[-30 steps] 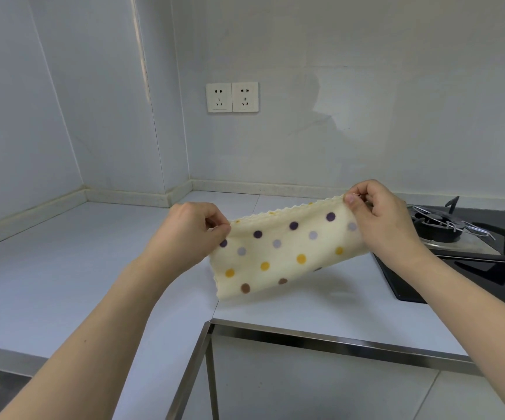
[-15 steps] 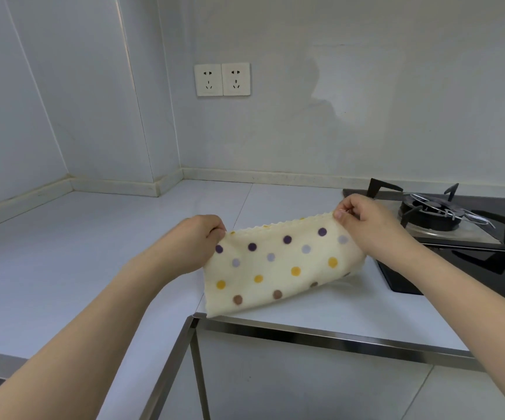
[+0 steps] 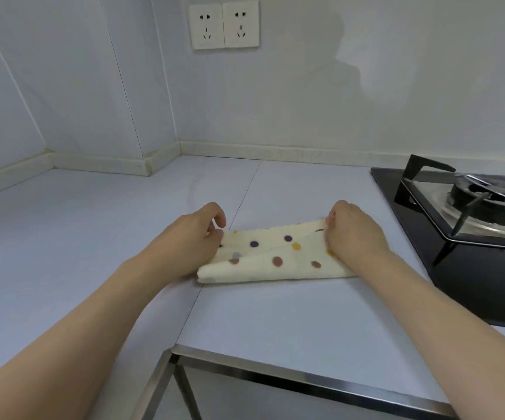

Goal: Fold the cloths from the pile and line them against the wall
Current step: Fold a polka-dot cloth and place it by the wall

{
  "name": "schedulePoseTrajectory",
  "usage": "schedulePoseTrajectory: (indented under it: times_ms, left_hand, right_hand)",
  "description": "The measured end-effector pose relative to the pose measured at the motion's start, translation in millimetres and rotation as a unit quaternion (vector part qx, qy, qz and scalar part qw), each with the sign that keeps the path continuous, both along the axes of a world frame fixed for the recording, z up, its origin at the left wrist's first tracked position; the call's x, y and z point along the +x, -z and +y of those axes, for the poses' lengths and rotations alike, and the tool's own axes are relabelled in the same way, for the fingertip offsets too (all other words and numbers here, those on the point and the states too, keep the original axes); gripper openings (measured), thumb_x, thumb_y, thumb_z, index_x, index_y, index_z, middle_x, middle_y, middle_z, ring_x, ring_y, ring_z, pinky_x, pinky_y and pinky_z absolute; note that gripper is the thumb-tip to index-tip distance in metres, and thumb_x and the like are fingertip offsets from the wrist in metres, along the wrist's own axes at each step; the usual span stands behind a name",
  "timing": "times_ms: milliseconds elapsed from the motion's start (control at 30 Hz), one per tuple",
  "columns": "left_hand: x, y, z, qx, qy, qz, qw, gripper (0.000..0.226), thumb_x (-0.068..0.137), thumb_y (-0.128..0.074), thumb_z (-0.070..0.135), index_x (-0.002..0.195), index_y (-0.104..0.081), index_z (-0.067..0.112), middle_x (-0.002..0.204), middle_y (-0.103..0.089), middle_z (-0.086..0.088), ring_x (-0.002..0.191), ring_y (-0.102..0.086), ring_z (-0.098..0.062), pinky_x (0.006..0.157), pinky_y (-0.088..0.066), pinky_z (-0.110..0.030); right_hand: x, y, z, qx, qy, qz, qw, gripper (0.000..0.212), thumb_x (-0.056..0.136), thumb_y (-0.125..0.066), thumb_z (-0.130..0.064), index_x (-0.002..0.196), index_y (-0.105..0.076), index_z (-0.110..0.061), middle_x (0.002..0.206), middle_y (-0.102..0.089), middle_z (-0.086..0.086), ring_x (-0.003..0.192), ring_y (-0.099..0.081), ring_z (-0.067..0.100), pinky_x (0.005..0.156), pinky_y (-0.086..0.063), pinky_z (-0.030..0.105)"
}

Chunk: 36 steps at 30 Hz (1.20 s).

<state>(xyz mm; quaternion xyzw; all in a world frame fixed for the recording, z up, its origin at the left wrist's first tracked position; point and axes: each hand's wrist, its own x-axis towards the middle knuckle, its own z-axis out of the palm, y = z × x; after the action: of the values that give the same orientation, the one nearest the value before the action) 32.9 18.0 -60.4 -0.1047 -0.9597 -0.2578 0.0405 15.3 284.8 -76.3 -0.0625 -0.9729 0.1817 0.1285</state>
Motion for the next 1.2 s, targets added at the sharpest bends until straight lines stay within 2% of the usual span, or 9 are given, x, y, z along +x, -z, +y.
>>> schedulePoseTrajectory:
  times_ms: [100, 200, 367, 600, 867, 933, 1033, 1133, 1200]
  left_hand:
    - [0, 0, -2, 0.006, 0.009, -0.006, 1.0, 0.005, 0.09, -0.055, 0.034, 0.094, -0.052, 0.032, 0.093, -0.057, 0.013, 0.081, -0.055, -0.008, 0.067, -0.043, -0.025]
    - [-1, 2, -2, 0.02, 0.013, -0.005, 1.0, 0.004, 0.089, -0.057, 0.028, 0.089, -0.055, 0.032, 0.086, -0.06, 0.014, 0.075, -0.054, -0.004, 0.06, -0.038, -0.021]
    - [-1, 3, 0, 0.038, -0.008, 0.015, 0.999, 0.009, 0.091, -0.056, 0.022, 0.084, -0.057, 0.029, 0.081, -0.061, 0.013, 0.072, -0.054, -0.004, 0.058, -0.036, -0.02]
    - [0, -6, -2, 0.072, -0.012, -0.044, 0.996, 0.004, 0.088, -0.059, 0.025, 0.085, -0.061, 0.025, 0.081, -0.06, 0.011, 0.061, -0.049, -0.005, 0.056, -0.036, -0.022]
    - [0, -18, -16, 0.09, 0.037, -0.143, 0.985, 0.02, 0.085, -0.055, 0.035, 0.08, -0.054, 0.016, 0.071, -0.05, 0.002, 0.067, -0.041, -0.014, 0.064, -0.032, -0.032]
    - [0, -17, -16, 0.071, 0.052, -0.15, 0.985, 0.017, 0.088, -0.053, 0.04, 0.085, -0.061, 0.024, 0.084, -0.059, -0.004, 0.072, -0.048, -0.014, 0.07, -0.037, -0.03]
    - [2, -15, -13, 0.033, 0.084, -0.14, 0.986, 0.013, 0.094, -0.052, 0.041, 0.097, -0.064, 0.04, 0.103, -0.054, 0.01, 0.083, -0.053, -0.006, 0.079, -0.04, -0.023]
    - [2, -15, -13, -0.011, 0.087, -0.12, 0.989, 0.012, 0.092, -0.053, 0.044, 0.102, -0.06, 0.043, 0.107, -0.043, 0.016, 0.087, -0.051, 0.0, 0.079, -0.039, -0.023]
    - [-1, -15, -17, -0.077, 0.081, -0.097, 0.989, 0.014, 0.089, -0.052, 0.046, 0.101, -0.057, 0.039, 0.106, -0.044, 0.014, 0.092, -0.053, -0.008, 0.083, -0.042, -0.029]
  right_hand:
    - [-3, 2, 1, 0.045, -0.003, 0.008, 0.999, 0.016, 0.087, -0.043, -0.006, 0.102, -0.047, -0.01, 0.1, -0.052, 0.009, 0.087, -0.051, 0.03, 0.07, -0.042, 0.038]
    - [-5, -2, 2, 0.111, -0.011, 0.028, 0.993, 0.031, 0.092, -0.047, -0.016, 0.122, -0.045, -0.013, 0.12, -0.047, 0.01, 0.103, -0.046, 0.031, 0.081, -0.038, 0.039]
    - [16, -16, -32, 0.082, -0.136, 0.174, 0.972, 0.042, 0.093, -0.05, -0.035, 0.133, -0.047, -0.019, 0.13, -0.047, 0.005, 0.116, -0.045, 0.029, 0.096, -0.032, 0.04]
    - [32, -1, -54, 0.069, -0.226, -0.079, 0.968, 0.055, 0.095, -0.036, -0.055, 0.143, -0.032, -0.028, 0.147, -0.032, -0.006, 0.138, -0.024, 0.018, 0.113, -0.017, 0.034]
    - [32, 0, -53, 0.074, -0.233, -0.143, 0.959, 0.063, 0.097, -0.022, -0.058, 0.152, -0.012, -0.03, 0.161, -0.003, -0.012, 0.147, 0.003, 0.007, 0.119, 0.003, 0.035]
    - [31, 1, -53, 0.077, -0.23, -0.148, 0.959, 0.064, 0.097, -0.021, -0.059, 0.153, -0.01, -0.03, 0.161, 0.0, -0.012, 0.147, 0.005, 0.007, 0.119, 0.004, 0.036]
    - [30, 2, -53, 0.076, -0.227, -0.148, 0.959, 0.066, 0.096, -0.019, -0.06, 0.153, -0.008, -0.03, 0.161, 0.001, -0.012, 0.147, 0.005, 0.007, 0.12, 0.004, 0.035]
    - [30, 3, -53, 0.066, -0.225, -0.147, 0.961, 0.065, 0.096, -0.017, -0.061, 0.153, -0.008, -0.03, 0.161, 0.0, -0.012, 0.147, 0.005, 0.006, 0.12, 0.004, 0.035]
    - [31, 2, -53, 0.064, -0.223, -0.148, 0.961, 0.063, 0.097, -0.016, -0.058, 0.153, -0.008, -0.03, 0.161, 0.0, -0.013, 0.147, 0.005, 0.005, 0.119, 0.005, 0.034]
